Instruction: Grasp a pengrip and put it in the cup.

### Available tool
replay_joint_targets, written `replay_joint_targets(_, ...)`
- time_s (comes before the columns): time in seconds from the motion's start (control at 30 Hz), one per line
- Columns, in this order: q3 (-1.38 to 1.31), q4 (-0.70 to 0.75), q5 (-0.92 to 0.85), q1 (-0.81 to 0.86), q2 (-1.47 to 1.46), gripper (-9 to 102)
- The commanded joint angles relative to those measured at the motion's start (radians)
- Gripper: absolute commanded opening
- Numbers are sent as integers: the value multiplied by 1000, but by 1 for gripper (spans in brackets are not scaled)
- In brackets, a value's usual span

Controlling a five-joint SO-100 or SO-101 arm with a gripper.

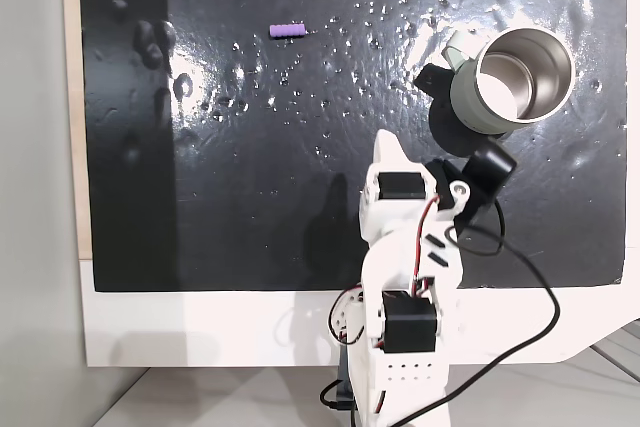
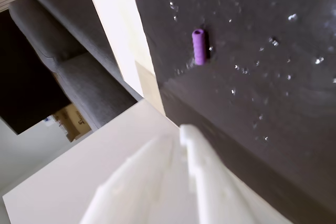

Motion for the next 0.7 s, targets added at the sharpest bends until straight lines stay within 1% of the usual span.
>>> replay_joint_targets(0.0,-345,115,29,-63,-213,5)
replay_joint_targets(0.07,-453,143,49,-110,-314,5)
replay_joint_targets(0.13,-586,212,103,-143,-431,7)
replay_joint_targets(0.27,-902,422,175,-172,-681,23)
replay_joint_targets(0.37,-1101,532,236,-178,-847,26)
replay_joint_targets(0.4,-1147,548,247,-179,-887,26)
replay_joint_targets(0.57,-1221,531,249,-184,-1019,25)
replay_joint_targets(0.67,-1324,546,245,-173,-1138,24)
